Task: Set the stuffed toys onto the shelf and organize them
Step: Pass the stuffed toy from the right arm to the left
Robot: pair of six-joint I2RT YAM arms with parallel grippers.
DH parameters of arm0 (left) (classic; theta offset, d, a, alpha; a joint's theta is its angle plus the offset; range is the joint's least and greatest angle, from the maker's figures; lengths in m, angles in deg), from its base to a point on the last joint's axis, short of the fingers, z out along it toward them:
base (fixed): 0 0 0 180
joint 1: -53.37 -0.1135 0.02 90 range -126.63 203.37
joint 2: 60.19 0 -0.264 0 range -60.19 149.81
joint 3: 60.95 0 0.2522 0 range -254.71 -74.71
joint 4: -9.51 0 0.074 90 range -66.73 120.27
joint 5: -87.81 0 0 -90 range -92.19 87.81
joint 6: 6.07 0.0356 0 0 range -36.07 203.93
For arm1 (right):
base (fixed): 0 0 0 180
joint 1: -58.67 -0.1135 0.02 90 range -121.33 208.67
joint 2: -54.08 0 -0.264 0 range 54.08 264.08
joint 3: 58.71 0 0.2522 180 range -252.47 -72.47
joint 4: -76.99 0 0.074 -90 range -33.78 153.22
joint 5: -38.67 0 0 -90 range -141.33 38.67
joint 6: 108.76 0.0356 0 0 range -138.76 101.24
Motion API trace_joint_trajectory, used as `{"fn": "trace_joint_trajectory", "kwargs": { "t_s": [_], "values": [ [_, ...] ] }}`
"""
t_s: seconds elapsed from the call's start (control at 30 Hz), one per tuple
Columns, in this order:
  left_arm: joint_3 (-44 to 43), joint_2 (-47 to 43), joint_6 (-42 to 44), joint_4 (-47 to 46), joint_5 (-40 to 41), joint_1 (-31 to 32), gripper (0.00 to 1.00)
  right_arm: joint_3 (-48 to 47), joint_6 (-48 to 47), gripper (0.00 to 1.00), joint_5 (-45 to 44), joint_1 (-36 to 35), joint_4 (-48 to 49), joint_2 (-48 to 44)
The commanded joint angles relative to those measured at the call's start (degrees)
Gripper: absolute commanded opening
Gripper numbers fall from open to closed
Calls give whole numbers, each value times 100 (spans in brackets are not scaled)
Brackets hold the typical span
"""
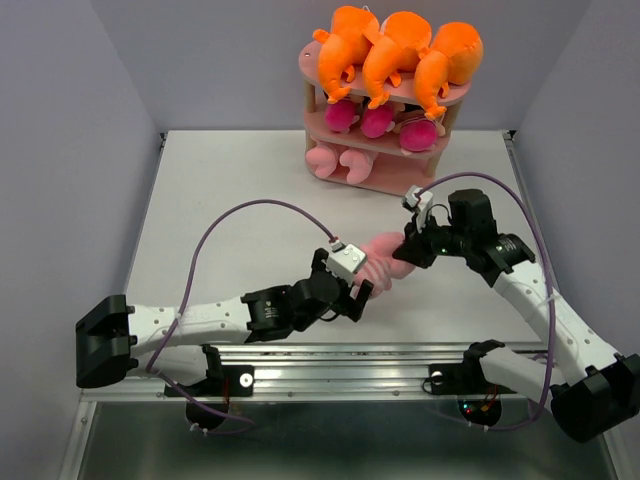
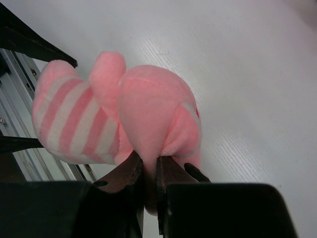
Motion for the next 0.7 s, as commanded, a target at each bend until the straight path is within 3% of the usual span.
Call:
{"fn": "trace_joint_trajectory", "kwargs": {
  "t_s": [0.0, 0.37, 0.53, 0.6, 0.67],
  "values": [
    [-436, -62, 95, -393, 170, 25, 96, 56, -92, 1, 184, 31, 184, -167],
    [-471, -35, -582, -603, -1032, -177, 96, 127, -162, 1, 298, 31, 192, -203],
    [-383, 87, -766, -691, -1087, -318, 96, 118, -171, 1, 377, 31, 192, -194],
    [-339, 140, -793, -814, -1113, -344, 94, 100, -162, 1, 412, 31, 192, -211],
    [-348, 228, -784, -902, -1157, -371, 86, 100, -162, 1, 456, 31, 184, -211]
  ]
}}
